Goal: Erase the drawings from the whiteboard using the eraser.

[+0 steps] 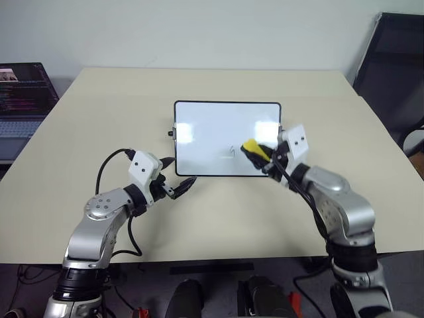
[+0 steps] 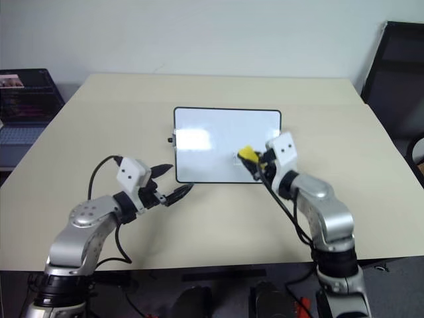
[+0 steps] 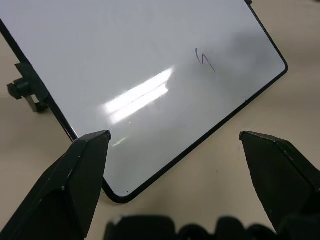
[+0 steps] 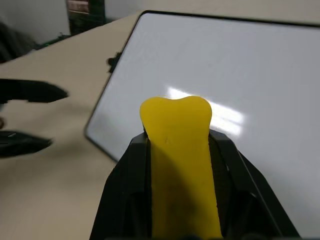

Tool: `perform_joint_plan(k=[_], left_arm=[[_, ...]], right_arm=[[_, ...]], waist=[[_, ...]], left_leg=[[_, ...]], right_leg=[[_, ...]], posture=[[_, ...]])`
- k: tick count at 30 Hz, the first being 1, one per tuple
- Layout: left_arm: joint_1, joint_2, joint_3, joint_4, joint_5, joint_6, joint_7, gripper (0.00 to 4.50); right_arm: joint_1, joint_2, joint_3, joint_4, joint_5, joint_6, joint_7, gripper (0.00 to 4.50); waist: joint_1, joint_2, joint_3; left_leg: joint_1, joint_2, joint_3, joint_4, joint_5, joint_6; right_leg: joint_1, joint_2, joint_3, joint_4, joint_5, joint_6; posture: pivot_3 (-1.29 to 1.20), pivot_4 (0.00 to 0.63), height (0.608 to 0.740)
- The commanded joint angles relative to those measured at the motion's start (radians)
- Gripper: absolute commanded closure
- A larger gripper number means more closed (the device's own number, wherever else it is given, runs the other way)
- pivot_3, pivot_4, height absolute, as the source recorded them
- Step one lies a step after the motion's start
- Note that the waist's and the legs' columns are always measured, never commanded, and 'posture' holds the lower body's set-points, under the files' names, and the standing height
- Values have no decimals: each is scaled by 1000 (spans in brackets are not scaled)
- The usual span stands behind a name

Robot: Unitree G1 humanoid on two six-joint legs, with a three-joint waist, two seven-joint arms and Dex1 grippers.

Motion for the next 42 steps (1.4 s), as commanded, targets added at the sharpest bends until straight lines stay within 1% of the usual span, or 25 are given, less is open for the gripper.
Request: perform_joint_plan(k=[1,4,8,11,13,17,19,23,27,30,35,37,39,42], left_arm=[[-5,-4,25,-43,-21,-32,0,0],[5,-2,26,-42,-23,-38,-7,0],[1,5,31,-34,-29,-38,-19,0],[-7,15,25,-23,-30,-41,-41,0],[-9,20,15,-20,-30,-44,-58,0],[-14,21,-7,-17,-17,-58,-76,0],[-17,19,-14,-15,-14,-61,-80,0],[-24,15,-30,-23,-15,-57,-83,0],[-27,15,-35,-18,-13,-62,-85,0],[-22,18,-37,-12,-8,-74,-90,0],[-14,21,-37,-6,-6,-87,-96,0],[-14,21,-37,-3,-5,-90,-97,0],[-15,21,-39,0,-3,-95,-98,0],[-16,18,-42,-1,-2,-96,-97,0]], right_arm=[[97,-38,13,-80,11,-51,3,3371],[160,-72,45,-76,-15,-110,1,3371],[174,-112,94,-63,-52,-182,8,3371],[84,-125,140,-1,-123,-246,-21,3371],[17,-137,185,64,-189,-295,-30,3371],[-122,-126,258,224,-282,-375,-41,3371],[-185,-110,278,307,-315,-410,-51,3372],[-330,-72,313,554,-411,-527,-105,3372],[-410,-31,320,720,-461,-575,-143,3372],[-406,-40,357,776,-498,-582,-98,3372],[-334,-87,410,726,-517,-534,23,3374],[-322,-97,415,712,-524,-533,39,3374],[-329,-91,399,720,-535,-544,5,3374],[-378,-67,342,765,-555,-569,-112,3374]], waist=[[0,0,0],[0,0,0],[-4,0,0],[-4,0,0],[-5,0,0],[-1,0,0],[0,0,0],[-1,0,0],[-1,0,0],[-1,0,0],[-1,-1,0],[-1,-1,0],[-1,-1,0],[-1,-1,0]], left_leg=[[0,0,0,0,0,0],[1,0,1,0,0,0],[2,1,2,0,0,0],[2,1,2,0,0,0],[2,1,3,1,0,0],[2,1,2,0,0,0],[2,1,2,0,0,0],[2,1,2,0,0,0],[1,1,2,0,0,0],[1,0,2,0,0,0],[2,0,1,0,0,0],[2,1,1,0,0,0],[3,1,1,1,0,0],[3,1,1,1,2,2]], right_leg=[[0,0,0,0,0,0],[1,0,1,0,-1,2],[0,2,2,0,-1,2],[0,2,2,0,-1,2],[0,2,3,0,-1,2],[0,2,2,0,-1,1],[0,2,2,0,0,-1],[0,2,2,0,1,-3],[0,2,2,0,1,-3],[0,1,2,0,1,-3],[1,1,1,0,2,-3],[1,1,1,1,1,-3],[1,1,1,1,1,-3],[2,1,2,1,2,-2]], posture=[[0,150,740],[0,150,740],[0,150,740],[0,150,740],[0,150,740],[0,150,740],[0,150,740],[0,150,740],[0,150,740],[0,150,740],[0,150,740],[0,150,740],[0,150,740],[0,150,740]])
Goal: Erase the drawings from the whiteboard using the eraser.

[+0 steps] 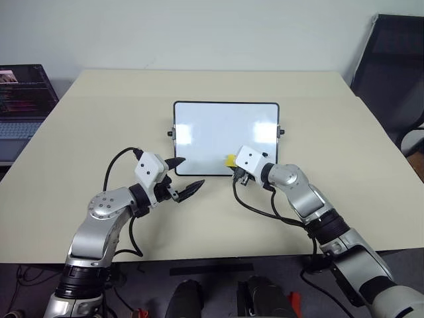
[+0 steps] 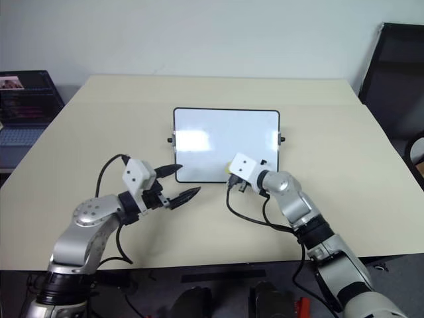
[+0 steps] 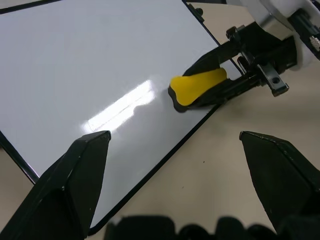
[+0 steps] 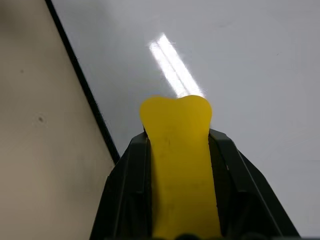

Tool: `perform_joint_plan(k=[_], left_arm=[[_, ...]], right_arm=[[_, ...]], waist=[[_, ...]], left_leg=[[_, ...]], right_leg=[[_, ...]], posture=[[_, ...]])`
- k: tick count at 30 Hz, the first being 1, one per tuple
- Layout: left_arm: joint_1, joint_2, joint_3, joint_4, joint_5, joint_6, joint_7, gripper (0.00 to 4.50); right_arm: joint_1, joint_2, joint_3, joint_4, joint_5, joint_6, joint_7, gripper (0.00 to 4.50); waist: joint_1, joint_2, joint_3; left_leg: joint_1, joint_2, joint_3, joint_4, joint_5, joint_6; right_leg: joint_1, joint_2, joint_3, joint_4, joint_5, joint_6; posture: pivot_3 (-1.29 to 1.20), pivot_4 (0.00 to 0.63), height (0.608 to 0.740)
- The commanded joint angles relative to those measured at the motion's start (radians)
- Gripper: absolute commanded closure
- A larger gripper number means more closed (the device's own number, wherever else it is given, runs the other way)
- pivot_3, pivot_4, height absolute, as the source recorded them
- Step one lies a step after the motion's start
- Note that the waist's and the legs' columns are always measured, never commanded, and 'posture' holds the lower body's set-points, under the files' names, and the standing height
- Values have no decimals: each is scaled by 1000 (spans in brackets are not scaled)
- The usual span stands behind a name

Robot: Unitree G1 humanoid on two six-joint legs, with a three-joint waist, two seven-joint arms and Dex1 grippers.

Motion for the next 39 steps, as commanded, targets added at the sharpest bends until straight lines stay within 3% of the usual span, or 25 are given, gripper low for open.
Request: perform_joint_plan(k=[1,14,19,29,35,39], left_arm=[[-8,5,1,-16,0,-19,-6,0],[10,-5,0,-35,-8,-8,-1,0],[15,-5,1,-41,-9,-5,2,0],[-80,12,-93,-26,-9,-34,-131,0],[-162,8,-196,21,8,-68,-257,0],[-282,-54,-288,105,30,-104,-328,0]], right_arm=[[-59,7,-83,56,-35,-6,-129,3374],[30,-43,-1,-79,-57,38,43,3374],[77,-12,-115,-235,14,87,-5,3374],[456,98,-439,-786,182,485,-158,3375],[508,178,-495,-799,196,586,-272,3375],[435,198,-526,-643,191,558,-349,3375]], waist=[[0,0,0],[0,0,0],[1,0,0],[20,0,0],[0,0,0],[1,0,0]], left_leg=[[0,0,0,0,0,0],[0,0,0,-1,1,1],[-1,0,0,-1,1,1],[-4,-1,-2,-1,0,-1],[-1,-1,1,-1,0,-1],[-1,-1,1,-1,0,-1]], right_leg=[[0,0,0,0,0,0],[0,0,0,-1,2,-1],[-1,0,0,-1,1,0],[-2,-1,-3,-2,0,1],[-1,1,1,-1,-1,3],[-1,3,0,-1,-2,3]], posture=[[0,150,740],[0,150,740],[0,150,740],[0,150,740],[0,150,740],[0,150,740]])
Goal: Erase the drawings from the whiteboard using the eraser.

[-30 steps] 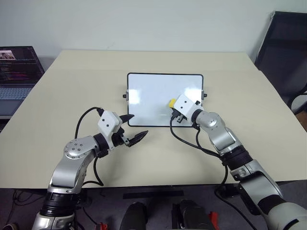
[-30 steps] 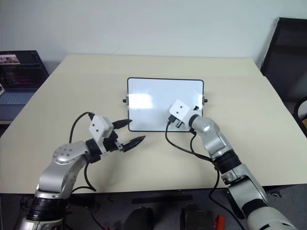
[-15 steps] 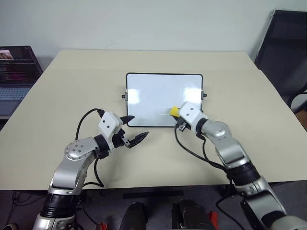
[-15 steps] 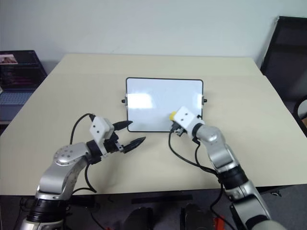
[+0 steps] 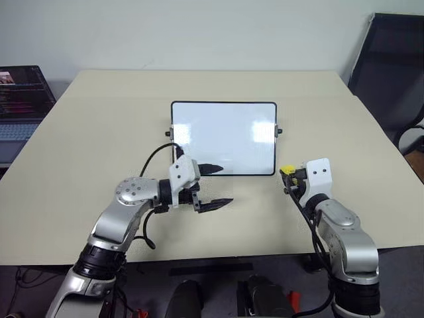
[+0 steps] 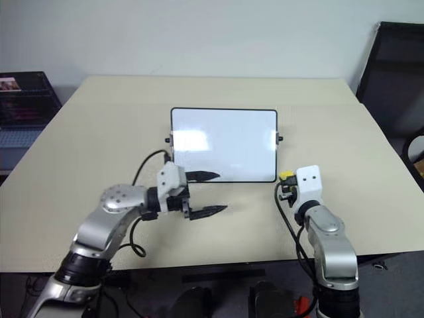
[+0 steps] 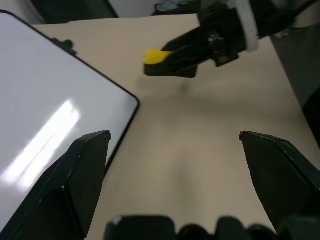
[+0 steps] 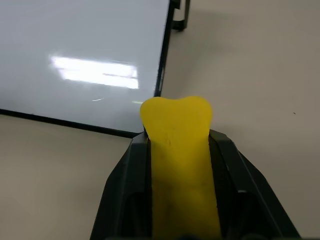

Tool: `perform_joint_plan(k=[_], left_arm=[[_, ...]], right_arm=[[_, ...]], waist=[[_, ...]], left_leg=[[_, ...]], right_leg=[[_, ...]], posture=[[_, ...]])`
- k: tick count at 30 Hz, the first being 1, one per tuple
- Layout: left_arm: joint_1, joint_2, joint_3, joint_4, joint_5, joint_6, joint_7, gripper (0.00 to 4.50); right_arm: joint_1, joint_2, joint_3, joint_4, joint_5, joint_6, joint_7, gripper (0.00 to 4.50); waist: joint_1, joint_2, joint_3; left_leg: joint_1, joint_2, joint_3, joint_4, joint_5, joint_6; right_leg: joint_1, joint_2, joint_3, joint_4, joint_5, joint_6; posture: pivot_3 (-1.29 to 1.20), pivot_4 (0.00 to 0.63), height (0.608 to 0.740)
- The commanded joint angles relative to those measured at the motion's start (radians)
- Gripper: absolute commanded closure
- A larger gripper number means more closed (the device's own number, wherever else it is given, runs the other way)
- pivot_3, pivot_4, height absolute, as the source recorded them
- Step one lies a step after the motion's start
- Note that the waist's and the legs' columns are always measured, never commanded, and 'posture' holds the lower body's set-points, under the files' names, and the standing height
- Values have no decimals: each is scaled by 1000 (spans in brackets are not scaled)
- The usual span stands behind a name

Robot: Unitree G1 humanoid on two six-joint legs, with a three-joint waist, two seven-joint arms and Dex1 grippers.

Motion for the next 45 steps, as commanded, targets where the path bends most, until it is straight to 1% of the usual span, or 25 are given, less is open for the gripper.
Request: perform_joint_plan(k=[1,6,10,13,15,17,22,23,26,30,34,36,37,40,41,43,45], left_arm=[[-89,-50,-52,47,18,-52,-44,0],[-157,-106,-73,114,36,-84,-50,0],[-183,-131,-78,142,48,-100,-55,0],[-184,-137,-77,146,52,-105,-60,0],[-179,-136,-77,141,54,-108,-64,0],[-172,-129,-79,138,61,-116,-69,0],[-165,-128,-84,142,76,-131,-71,0],[-166,-131,-83,143,79,-132,-68,0],[-171,-146,-75,152,90,-134,-38,0],[-138,-143,-31,152,112,-116,55,0],[-22,-136,56,71,79,-61,170,0],[84,-127,117,0,81,-30,248,0],[144,-127,154,-39,84,-15,294,0],[298,-151,252,-152,114,3,448,0],[368,-167,294,-195,155,-16,526,0],[472,-202,339,-261,238,-42,660,0],[529,-242,336,-315,307,-32,761,0]], right_arm=[[-74,0,-39,95,6,-39,-56,3375],[-145,-27,-112,232,44,-85,-84,3375],[-170,-71,-123,296,56,-115,-72,3375],[-179,-82,-134,329,71,-129,-83,3375],[-188,-77,-154,352,86,-130,-97,2652],[-192,-80,-154,359,97,-131,-97,2067],[-198,-88,-164,357,118,-145,-110,278],[-199,-91,-166,352,121,-147,-112,36],[-198,-98,-168,300,140,-133,-111,36],[-172,-89,-144,123,204,-85,-75,36],[-90,-84,-99,-59,275,-35,-26,36],[-33,-88,-69,-129,291,-37,-12,36],[0,-99,-41,-154,284,-62,2,36],[98,-166,74,-163,160,-233,7,36],[137,-145,93,-150,134,-304,-23,36],[197,-114,102,-120,104,-422,-61,36],[235,-112,79,-90,95,-504,-60,36]], waist=[[1,0,0],[1,0,0],[0,0,0],[-1,0,0],[-1,0,0],[0,0,0],[0,0,0],[0,0,0],[0,0,0],[-2,1,1],[-4,2,1],[-2,2,1],[-1,2,1],[-1,1,1],[0,1,0],[1,1,0],[2,1,0]], left_leg=[[0,0,1,0,0,0],[-1,-1,1,-1,0,0],[-2,-1,1,-1,-1,0],[-1,-1,1,-1,-1,0],[-1,-1,1,-1,-1,0],[-1,0,1,-1,-1,0],[-1,0,0,-1,-1,0],[-2,0,0,-1,-1,0],[-1,0,0,-1,-1,0],[-2,0,-1,-1,-1,0],[-1,1,-2,-2,-1,0],[-2,2,-2,-2,-1,0],[-2,2,-2,-2,-1,0],[-2,1,-1,-1,-1,0],[-2,1,-2,-1,-1,0],[-2,1,-2,-1,-1,0],[-1,2,-3,-1,-1,0]], right_leg=[[0,0,0,0,0,0],[0,-1,1,-1,1,0],[-1,-1,1,-1,1,-1],[-1,-1,1,-1,1,-1],[-1,-1,1,-1,1,-1],[-1,-1,1,-1,1,-1],[0,-1,1,-1,1,-1],[0,-1,1,-1,1,0],[0,-1,1,0,1,0],[-1,-1,1,0,0,0],[-1,0,1,0,0,0],[-1,-1,0,0,0,0],[-1,-2,1,-1,0,0],[-1,-4,1,-1,0,0],[0,-6,1,-1,-1,1],[0,-8,1,-1,-1,1],[1,-8,2,-1,-1,1]], posture=[[0,150,740],[0,150,740],[0,150,740],[0,150,740],[0,150,740],[0,150,740],[0,150,740],[0,150,740],[0,150,740],[0,150,740],[0,150,740],[0,150,740],[0,150,740],[0,150,740],[0,150,740],[0,150,740],[0,150,740]])
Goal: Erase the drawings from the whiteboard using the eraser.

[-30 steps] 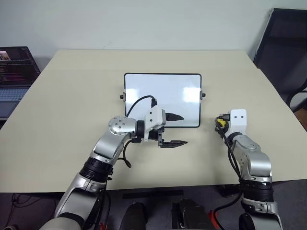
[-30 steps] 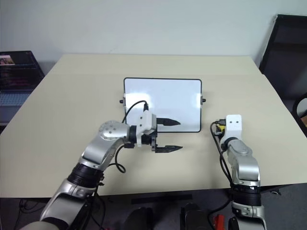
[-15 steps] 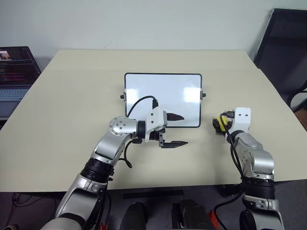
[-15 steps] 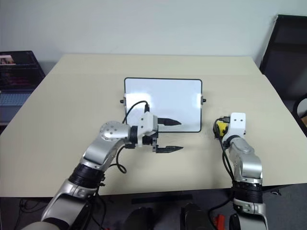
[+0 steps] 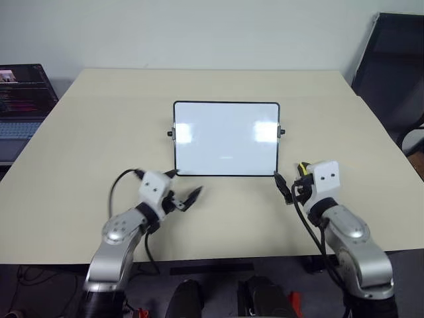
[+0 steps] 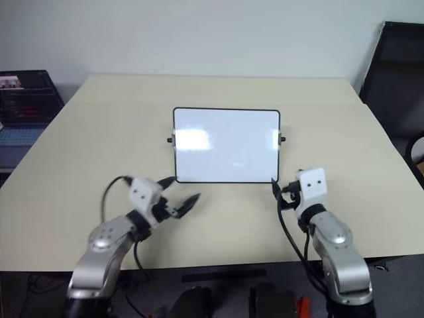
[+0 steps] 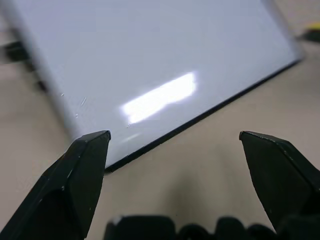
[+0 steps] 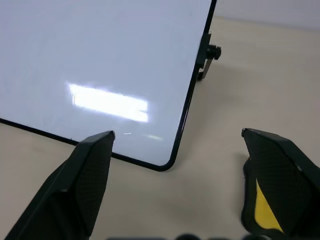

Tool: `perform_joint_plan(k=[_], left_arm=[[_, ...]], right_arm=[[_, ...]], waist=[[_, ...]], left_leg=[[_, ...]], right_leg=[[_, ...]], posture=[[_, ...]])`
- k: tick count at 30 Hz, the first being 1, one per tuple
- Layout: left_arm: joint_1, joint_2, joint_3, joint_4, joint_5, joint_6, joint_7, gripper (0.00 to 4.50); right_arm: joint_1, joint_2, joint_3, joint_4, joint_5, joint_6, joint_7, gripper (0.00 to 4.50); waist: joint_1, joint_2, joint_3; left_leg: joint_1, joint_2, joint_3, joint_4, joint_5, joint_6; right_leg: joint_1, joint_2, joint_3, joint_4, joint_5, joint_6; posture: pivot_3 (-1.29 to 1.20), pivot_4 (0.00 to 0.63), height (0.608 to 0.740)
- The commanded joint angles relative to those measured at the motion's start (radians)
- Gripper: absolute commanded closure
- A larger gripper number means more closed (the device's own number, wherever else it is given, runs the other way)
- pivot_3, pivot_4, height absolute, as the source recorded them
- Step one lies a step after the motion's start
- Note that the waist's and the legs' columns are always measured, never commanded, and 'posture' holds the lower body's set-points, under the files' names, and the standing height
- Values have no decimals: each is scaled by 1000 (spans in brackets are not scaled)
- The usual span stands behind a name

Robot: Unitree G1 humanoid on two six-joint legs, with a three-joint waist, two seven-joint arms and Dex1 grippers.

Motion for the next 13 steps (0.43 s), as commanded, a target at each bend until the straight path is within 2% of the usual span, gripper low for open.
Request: perform_joint_plan(k=[1,8,13], left_arm=[[75,-52,25,-130,103,-16,170,0],[135,-74,1,-189,149,30,234,0],[101,-70,6,-175,144,46,239,0]], right_arm=[[58,7,-21,27,-37,-178,-22,36],[224,33,-47,32,37,-292,28,36],[240,18,-55,25,49,-283,47,36]], waist=[[5,-1,0],[15,-2,-1],[14,-2,-1]], left_leg=[[0,0,0,0,0,0],[1,-1,1,1,1,1],[1,0,2,0,1,1]], right_leg=[[0,0,0,0,0,0],[1,0,0,0,-2,-3],[0,0,-1,0,-2,-2]], posture=[[0,150,740],[0,150,740],[0,150,740]])
